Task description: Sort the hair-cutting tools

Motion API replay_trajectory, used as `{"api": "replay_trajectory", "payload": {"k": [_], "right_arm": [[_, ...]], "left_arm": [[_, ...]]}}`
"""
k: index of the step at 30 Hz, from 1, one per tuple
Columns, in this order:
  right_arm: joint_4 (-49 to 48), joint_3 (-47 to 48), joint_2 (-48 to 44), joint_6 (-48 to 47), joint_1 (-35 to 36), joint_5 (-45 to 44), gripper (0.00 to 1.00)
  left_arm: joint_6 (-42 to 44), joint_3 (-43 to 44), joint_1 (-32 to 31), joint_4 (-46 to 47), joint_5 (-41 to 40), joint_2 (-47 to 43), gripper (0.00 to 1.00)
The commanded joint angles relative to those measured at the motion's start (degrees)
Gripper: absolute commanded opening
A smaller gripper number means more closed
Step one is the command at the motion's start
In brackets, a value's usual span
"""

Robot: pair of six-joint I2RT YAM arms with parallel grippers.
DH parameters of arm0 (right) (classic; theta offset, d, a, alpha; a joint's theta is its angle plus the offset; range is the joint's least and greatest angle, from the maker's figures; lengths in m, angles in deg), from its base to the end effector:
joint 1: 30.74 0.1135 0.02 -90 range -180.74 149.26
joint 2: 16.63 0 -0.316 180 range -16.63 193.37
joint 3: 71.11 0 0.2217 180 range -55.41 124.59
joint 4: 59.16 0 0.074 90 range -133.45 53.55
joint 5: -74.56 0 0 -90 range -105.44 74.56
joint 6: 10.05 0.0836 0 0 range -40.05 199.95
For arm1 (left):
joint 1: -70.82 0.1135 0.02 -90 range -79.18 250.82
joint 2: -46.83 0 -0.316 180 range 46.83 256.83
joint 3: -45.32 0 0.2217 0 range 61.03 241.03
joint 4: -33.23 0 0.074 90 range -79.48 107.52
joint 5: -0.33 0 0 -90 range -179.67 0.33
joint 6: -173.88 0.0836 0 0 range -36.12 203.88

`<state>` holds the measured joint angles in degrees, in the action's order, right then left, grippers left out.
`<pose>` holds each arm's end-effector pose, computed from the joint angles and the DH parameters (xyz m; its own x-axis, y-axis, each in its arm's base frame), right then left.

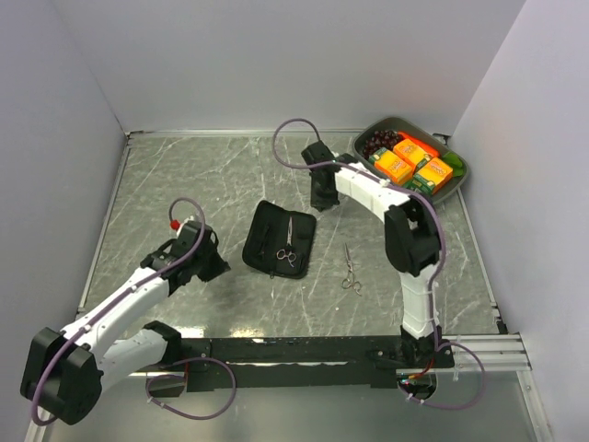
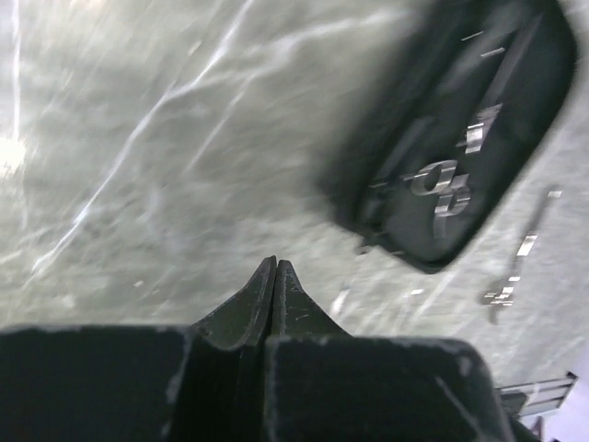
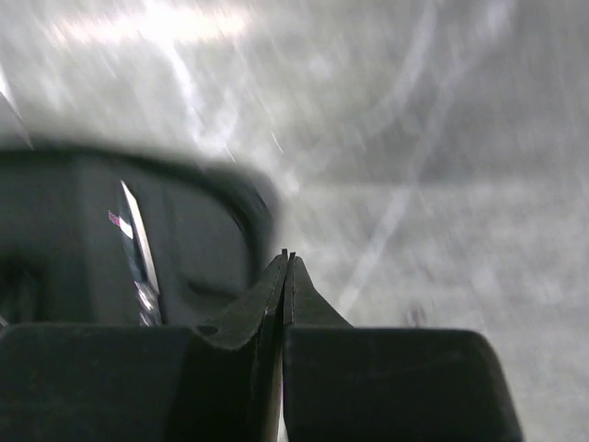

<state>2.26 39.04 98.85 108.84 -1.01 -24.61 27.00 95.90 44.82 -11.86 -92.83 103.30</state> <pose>0.3874 0.2059 0.2344 -0.9087 0.0303 -0.4164 0.0046 0.9980 0.0625 0.1504 -0.0682 0.2318 -0.7220 -0.5783 -0.3799 -0.3627 0.7839 -0.5039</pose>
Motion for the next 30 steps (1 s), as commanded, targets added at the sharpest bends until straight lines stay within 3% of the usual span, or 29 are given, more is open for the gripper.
{"api": "replay_trajectory", "payload": {"k": [1,7,14,25,30], "right_arm": [[-2.1,9.3,5.4,-1.5,0.1,-3.5,0.00],[-1.7,18.4,15.1,-5.4,0.1,-4.4,0.00],[-3.6,15.2,16.8,-8.3,0.4,-3.7,0.00],[-8.7,-8.7,2.8,-6.6,6.0,-1.7,0.00],[-7.3,-13.3,-2.2,-4.5,9.5,-0.6,0.00]], "left_arm": [[-2.6,-2.9,-0.7,5.5,1.6,0.3,0.01],[-2.4,-5.8,-2.0,13.2,3.5,7.3,0.01],[-2.9,-3.8,-2.9,20.8,8.2,17.2,0.01],[2.9,8.6,-2.9,18.0,4.2,28.4,0.01],[6.2,16.4,-1.9,15.9,3.3,34.1,0.01]]}}
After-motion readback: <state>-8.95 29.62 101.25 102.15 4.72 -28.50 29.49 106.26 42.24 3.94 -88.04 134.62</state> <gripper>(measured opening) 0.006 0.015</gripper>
